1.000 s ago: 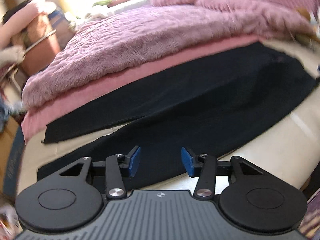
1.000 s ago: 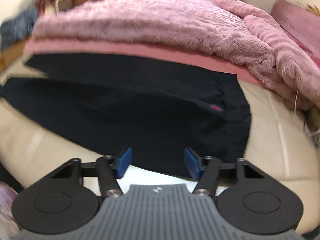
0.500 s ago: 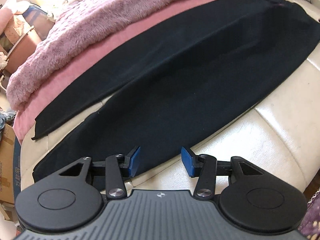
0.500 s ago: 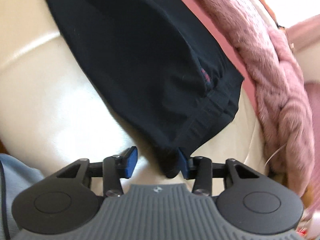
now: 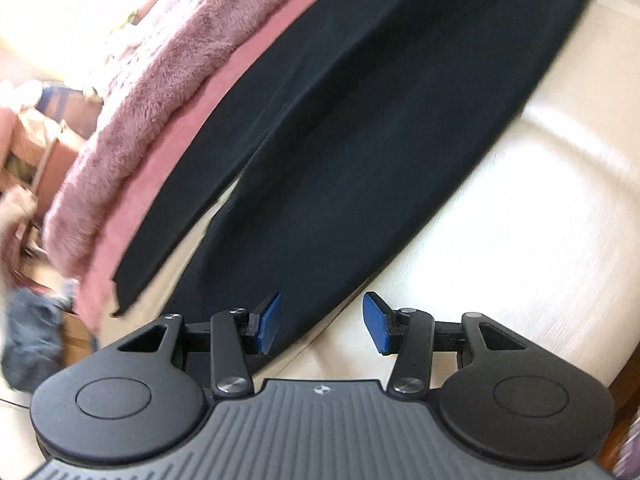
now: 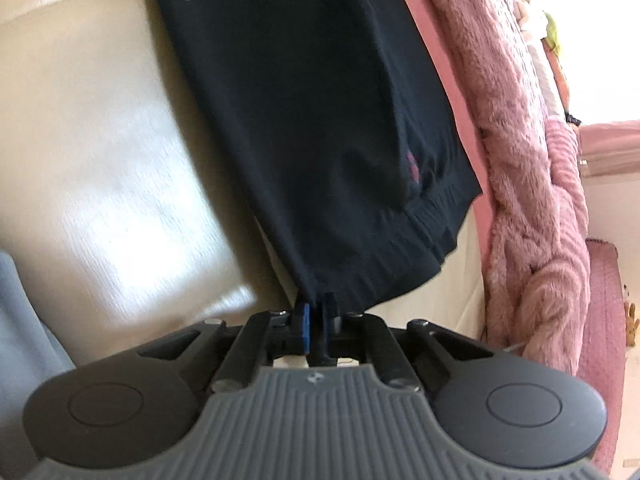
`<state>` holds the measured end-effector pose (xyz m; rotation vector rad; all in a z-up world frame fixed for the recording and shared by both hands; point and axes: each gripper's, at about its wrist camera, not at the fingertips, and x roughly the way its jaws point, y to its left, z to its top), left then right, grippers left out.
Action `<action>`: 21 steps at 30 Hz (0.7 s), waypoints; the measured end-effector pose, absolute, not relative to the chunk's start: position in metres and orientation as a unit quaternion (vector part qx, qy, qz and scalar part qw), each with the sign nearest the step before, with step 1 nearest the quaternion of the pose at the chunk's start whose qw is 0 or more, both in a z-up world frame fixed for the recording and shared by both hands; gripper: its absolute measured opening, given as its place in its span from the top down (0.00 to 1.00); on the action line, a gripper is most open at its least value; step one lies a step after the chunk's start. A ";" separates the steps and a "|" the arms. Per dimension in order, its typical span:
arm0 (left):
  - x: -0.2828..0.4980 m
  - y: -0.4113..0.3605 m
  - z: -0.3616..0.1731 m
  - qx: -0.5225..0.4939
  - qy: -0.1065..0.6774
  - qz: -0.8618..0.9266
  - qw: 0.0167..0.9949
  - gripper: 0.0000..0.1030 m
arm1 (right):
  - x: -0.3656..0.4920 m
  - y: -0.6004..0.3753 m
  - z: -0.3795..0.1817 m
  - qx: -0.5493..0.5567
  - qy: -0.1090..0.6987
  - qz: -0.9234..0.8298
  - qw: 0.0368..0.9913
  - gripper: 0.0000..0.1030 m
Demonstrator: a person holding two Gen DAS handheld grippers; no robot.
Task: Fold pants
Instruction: 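Grasp the black pants' leg hems with the left and right grippers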
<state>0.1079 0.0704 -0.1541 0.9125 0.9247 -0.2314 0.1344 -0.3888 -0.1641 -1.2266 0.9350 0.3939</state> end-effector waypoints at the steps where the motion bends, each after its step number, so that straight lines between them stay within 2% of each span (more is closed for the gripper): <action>1: 0.106 0.073 -0.156 0.434 0.425 -0.104 0.787 0.46 | 0.134 -0.392 -0.164 -0.550 0.424 0.172 0.699 1.00; 14: 0.098 0.082 -0.179 0.572 0.393 -0.056 0.718 0.47 | 0.126 -0.440 -0.161 -0.542 0.484 0.104 0.679 1.00; 17: 0.104 0.086 -0.177 0.549 0.410 -0.053 0.726 0.64 | 0.120 -0.450 -0.160 -0.544 0.494 0.097 0.672 1.00; 19: 0.105 0.085 -0.176 0.534 0.414 -0.052 0.735 0.79 | 0.116 -0.457 -0.161 -0.545 0.501 0.091 0.666 1.00; 20: 0.105 0.085 -0.176 0.530 0.414 -0.052 0.739 0.82 | 0.114 -0.461 -0.161 -0.544 0.505 0.088 0.665 1.00; 21: 0.105 0.085 -0.175 0.523 0.416 -0.053 0.742 0.89 | 0.112 -0.464 -0.161 -0.542 0.508 0.083 0.664 1.00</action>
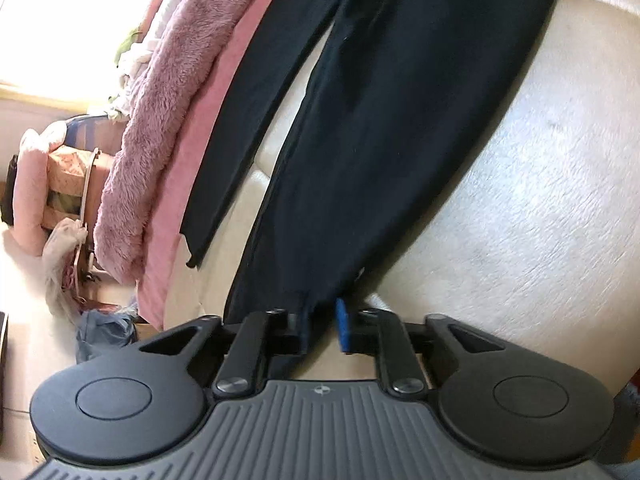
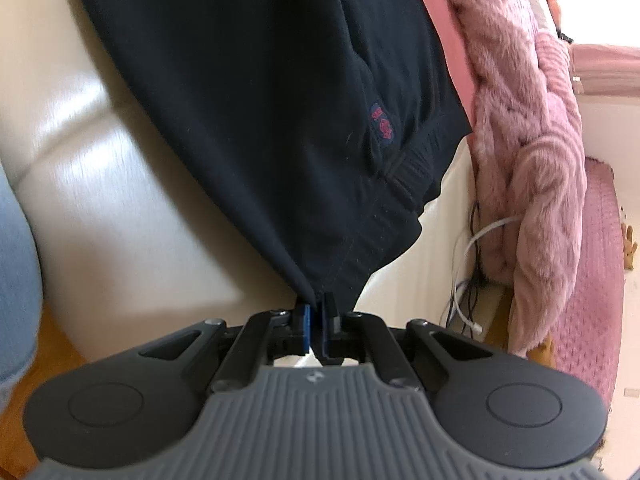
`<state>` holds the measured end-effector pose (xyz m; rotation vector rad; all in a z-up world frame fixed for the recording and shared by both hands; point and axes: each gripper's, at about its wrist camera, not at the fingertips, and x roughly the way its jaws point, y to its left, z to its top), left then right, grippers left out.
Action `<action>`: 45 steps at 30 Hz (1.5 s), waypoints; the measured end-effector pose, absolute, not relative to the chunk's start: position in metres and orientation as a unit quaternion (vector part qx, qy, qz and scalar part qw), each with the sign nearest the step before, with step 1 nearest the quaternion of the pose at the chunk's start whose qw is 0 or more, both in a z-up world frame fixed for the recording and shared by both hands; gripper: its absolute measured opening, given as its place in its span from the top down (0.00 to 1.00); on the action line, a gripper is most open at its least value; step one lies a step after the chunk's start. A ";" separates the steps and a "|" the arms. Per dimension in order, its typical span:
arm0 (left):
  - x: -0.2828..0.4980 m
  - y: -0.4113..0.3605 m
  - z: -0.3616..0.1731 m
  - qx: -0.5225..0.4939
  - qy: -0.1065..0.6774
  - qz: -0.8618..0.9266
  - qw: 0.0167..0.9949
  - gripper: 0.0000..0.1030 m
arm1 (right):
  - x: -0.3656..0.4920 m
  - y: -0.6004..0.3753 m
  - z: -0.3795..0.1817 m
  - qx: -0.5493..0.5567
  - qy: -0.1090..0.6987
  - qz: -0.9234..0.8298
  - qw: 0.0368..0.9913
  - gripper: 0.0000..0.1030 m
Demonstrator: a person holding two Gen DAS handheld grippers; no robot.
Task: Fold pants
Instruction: 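Grasp the black pants' leg hems with the left and right grippers, then lift the hems and fold the legs over toward the waistband with both grippers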
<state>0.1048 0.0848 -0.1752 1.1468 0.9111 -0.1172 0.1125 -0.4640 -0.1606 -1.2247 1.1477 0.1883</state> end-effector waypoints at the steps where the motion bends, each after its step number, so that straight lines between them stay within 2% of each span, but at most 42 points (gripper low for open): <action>1: 0.102 0.085 -0.175 0.513 0.419 -0.053 0.747 0.96 | 0.112 -0.467 -0.160 -0.540 0.510 0.079 0.665 1.00; 6: 0.102 0.087 -0.164 0.467 0.414 -0.038 0.780 0.99 | 0.112 -0.474 -0.150 -0.528 0.508 0.063 0.677 1.00; 16: 0.131 0.087 -0.102 0.388 0.380 0.036 0.839 1.00 | 0.125 -0.473 -0.114 -0.503 0.476 0.036 0.720 1.00; 29: 0.247 0.096 -0.048 0.335 0.400 0.080 0.850 1.00 | 0.224 -0.469 -0.054 -0.470 0.428 -0.005 0.772 1.00; 35: 0.312 0.091 -0.061 0.336 0.424 0.089 0.837 1.00 | 0.299 -0.470 -0.065 -0.435 0.442 -0.028 0.784 1.00; 45: 0.385 0.085 -0.117 0.361 0.467 0.101 0.800 1.00 | 0.386 -0.468 -0.135 -0.396 0.490 -0.023 0.776 1.00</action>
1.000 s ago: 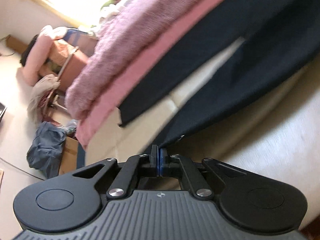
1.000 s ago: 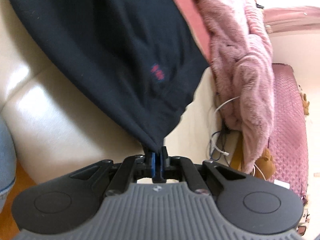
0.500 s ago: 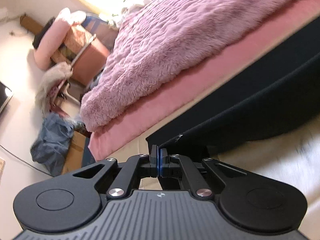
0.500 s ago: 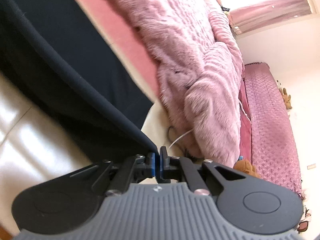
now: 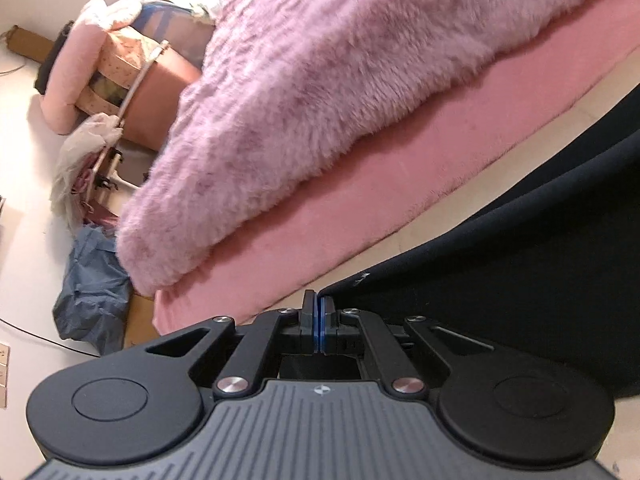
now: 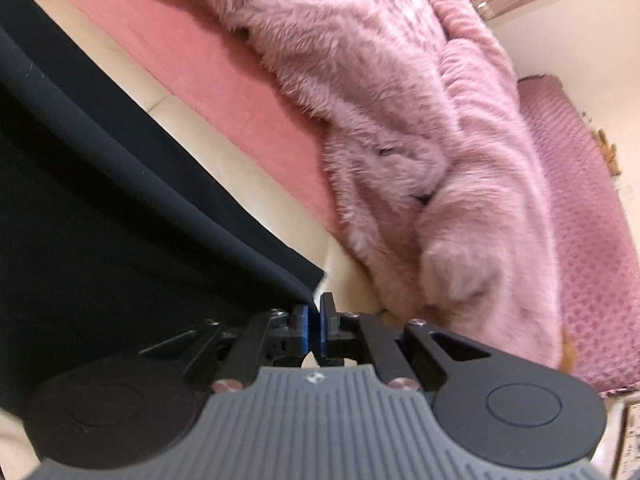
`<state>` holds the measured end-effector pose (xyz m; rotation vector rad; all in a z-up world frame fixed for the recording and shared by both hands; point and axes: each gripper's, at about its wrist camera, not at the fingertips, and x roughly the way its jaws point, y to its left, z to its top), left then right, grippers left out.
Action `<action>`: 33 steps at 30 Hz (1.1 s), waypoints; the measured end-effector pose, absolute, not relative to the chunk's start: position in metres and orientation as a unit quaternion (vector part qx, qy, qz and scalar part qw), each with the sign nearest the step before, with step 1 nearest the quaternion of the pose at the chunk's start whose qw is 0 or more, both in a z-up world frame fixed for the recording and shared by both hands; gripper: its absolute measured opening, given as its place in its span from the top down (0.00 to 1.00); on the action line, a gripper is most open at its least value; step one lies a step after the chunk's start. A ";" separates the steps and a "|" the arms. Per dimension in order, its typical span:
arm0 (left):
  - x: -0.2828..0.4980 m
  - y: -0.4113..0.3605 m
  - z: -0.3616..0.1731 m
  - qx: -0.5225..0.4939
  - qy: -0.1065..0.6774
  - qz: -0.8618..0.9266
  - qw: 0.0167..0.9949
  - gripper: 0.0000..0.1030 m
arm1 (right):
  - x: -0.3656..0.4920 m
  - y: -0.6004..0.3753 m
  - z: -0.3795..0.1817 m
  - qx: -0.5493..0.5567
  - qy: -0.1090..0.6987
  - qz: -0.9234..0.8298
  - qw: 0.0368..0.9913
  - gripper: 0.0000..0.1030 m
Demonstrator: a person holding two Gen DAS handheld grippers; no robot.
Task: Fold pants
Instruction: 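Lift the hems and fold the legs over toward the waistband with both grippers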
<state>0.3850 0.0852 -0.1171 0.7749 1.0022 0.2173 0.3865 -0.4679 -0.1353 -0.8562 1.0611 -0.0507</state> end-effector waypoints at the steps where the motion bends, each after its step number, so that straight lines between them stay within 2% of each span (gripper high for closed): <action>1: 0.388 0.085 -0.123 0.364 0.469 0.101 0.798 1.00 | 0.390 -0.468 -0.141 -0.392 0.493 -0.022 0.776 1.00; 10: 0.386 0.091 -0.162 0.352 0.486 0.099 0.793 1.00 | 0.406 -0.476 -0.161 -0.337 0.488 -0.024 0.805 0.98; 15: 0.382 0.087 -0.156 0.344 0.477 0.097 0.803 1.00 | 0.402 -0.484 -0.152 -0.295 0.478 -0.026 0.827 0.89; 16: 0.382 0.086 -0.153 0.345 0.475 0.094 0.804 1.00 | 0.401 -0.485 -0.150 -0.293 0.477 -0.022 0.828 0.82; 17: 0.383 0.084 -0.152 0.344 0.473 0.092 0.806 1.00 | 0.400 -0.487 -0.147 -0.292 0.475 -0.020 0.830 0.69; 19: 0.385 0.086 -0.146 0.337 0.473 0.086 0.810 1.00 | 0.397 -0.492 -0.138 -0.281 0.465 -0.010 0.840 0.53; 20: 0.384 0.086 -0.144 0.332 0.473 0.084 0.812 1.00 | 0.395 -0.495 -0.132 -0.275 0.460 -0.005 0.844 0.51; 26: 0.385 0.089 -0.141 0.330 0.470 0.071 0.816 1.00 | 0.394 -0.517 -0.112 -0.240 0.470 -0.001 0.849 0.49; 30: 0.384 0.090 -0.137 0.316 0.461 0.071 0.826 1.00 | 0.398 -0.534 -0.113 -0.163 0.470 -0.039 0.867 0.51; 33: 0.383 0.089 -0.133 0.317 0.455 0.069 0.829 1.00 | 0.399 -0.532 -0.114 -0.091 0.456 -0.047 0.884 0.61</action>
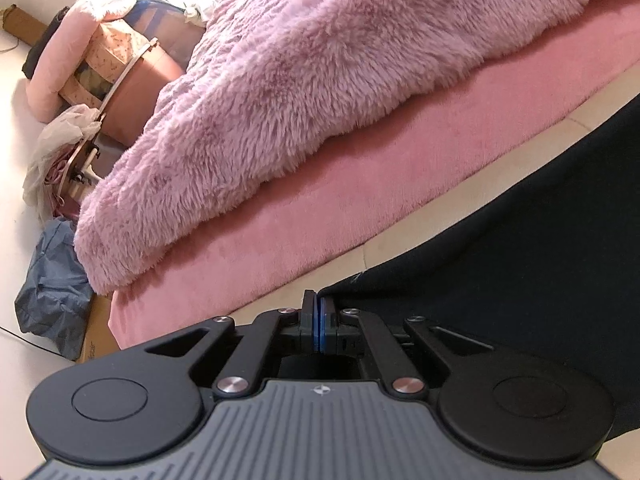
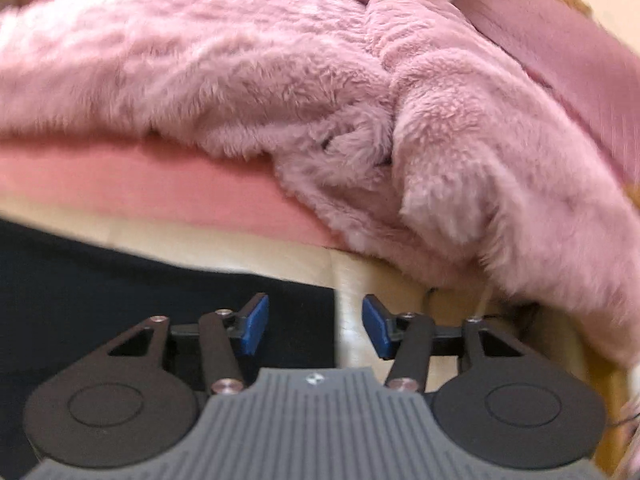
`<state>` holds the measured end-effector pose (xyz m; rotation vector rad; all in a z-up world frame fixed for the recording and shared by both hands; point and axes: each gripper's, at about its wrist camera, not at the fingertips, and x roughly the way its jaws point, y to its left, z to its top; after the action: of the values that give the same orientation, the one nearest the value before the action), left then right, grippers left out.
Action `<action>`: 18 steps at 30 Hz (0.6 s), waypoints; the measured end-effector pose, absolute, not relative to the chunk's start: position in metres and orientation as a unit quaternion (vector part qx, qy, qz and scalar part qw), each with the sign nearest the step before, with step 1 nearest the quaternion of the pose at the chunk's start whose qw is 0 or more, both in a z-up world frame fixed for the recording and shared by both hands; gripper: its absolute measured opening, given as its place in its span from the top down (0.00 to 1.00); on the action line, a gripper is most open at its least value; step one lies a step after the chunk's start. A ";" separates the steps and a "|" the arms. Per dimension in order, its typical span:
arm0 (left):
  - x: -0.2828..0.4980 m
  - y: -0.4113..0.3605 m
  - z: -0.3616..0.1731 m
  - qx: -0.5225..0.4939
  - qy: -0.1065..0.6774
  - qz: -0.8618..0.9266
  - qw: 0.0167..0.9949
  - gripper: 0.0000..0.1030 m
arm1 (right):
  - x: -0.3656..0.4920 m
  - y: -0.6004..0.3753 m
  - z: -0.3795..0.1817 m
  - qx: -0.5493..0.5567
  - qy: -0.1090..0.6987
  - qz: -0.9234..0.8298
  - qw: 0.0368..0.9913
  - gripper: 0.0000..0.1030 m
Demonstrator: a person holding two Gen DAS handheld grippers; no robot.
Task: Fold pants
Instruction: 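Lift the hems and fold the legs over toward the waistband with both grippers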
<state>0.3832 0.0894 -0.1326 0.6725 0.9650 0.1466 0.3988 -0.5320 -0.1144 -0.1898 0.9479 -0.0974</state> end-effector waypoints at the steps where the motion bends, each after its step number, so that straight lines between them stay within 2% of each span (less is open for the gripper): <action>1: 0.383 0.090 -0.131 0.316 0.453 0.069 0.831 1.00 | 0.397 -0.524 -0.114 -0.080 0.446 -0.037 0.891 0.66; 5: 0.381 0.092 -0.126 0.311 0.449 0.070 0.835 1.00 | 0.390 -0.470 -0.116 -0.080 0.419 0.074 0.901 0.66; 10: 0.379 0.093 -0.124 0.310 0.445 0.069 0.837 1.00 | 0.408 -0.400 -0.128 -0.150 0.422 0.187 0.874 0.69; 18: 0.380 0.097 -0.127 0.305 0.447 0.062 0.839 1.00 | 0.446 -0.345 -0.146 -0.208 0.446 0.272 0.827 0.74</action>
<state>0.3799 0.0971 -0.1270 0.6459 0.9445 0.1320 0.4463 -0.3455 -0.1464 -0.4421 0.9469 0.5784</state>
